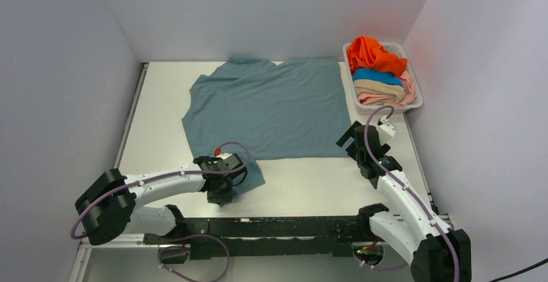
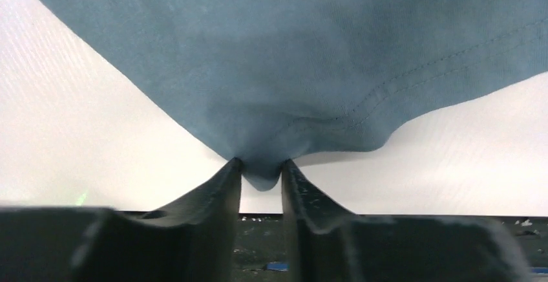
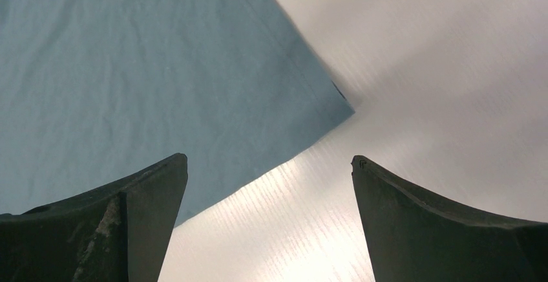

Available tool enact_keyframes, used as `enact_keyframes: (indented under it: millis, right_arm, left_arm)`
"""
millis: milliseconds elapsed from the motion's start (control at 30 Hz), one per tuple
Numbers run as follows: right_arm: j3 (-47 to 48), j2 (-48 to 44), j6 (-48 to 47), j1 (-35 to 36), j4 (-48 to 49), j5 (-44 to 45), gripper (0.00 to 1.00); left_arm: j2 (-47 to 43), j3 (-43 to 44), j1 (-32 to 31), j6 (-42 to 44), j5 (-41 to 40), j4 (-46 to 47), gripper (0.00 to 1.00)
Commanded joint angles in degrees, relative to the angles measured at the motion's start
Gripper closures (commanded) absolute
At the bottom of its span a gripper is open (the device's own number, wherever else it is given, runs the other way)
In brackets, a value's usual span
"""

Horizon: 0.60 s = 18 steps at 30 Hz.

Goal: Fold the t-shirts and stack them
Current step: Grab the side of the flattened tshirt closest away from the robot with both arms

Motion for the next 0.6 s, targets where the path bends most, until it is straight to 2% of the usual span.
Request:
enact_keyframes:
  millis: [0, 67, 233, 367, 467, 567]
  right_arm:
    - [1.76, 0.59, 3.14, -0.39, -1.26, 3.84, 0.0]
    - [1.69, 1.03, 4.84, -0.77, -1.67, 4.82, 0.0]
    - [1.53, 5.58, 3.45, -2.04, 2.33, 4.85, 0.02]
    - [3.37, 13.28, 4.41, -2.21, 1.99, 3.49, 0.11]
    - [4.11, 19.13, 4.18, -2.3, 3.64, 1.94, 0.21]
    - [4.1, 22.95, 4.54, -2.28, 6.28, 2.35, 0.26]
  left_arm:
    - [3.87, -2.11, -0.29, -3.45, -0.61, 6.55, 0.8]
    - [3.0, -1.61, -0.28, -4.29, -2.35, 5.4, 0.99]
    - [-0.26, -0.61, -0.11, -5.08, -6.06, 2.65, 1.0]
    - [-3.68, -1.69, 0.16, -2.95, -6.85, 4.27, 1.0]
    - [-4.85, -2.69, 0.24, 0.63, -4.46, 8.71, 1.0]
    - [-4.69, -2.75, 0.2, 2.01, -3.09, 10.19, 1.0]
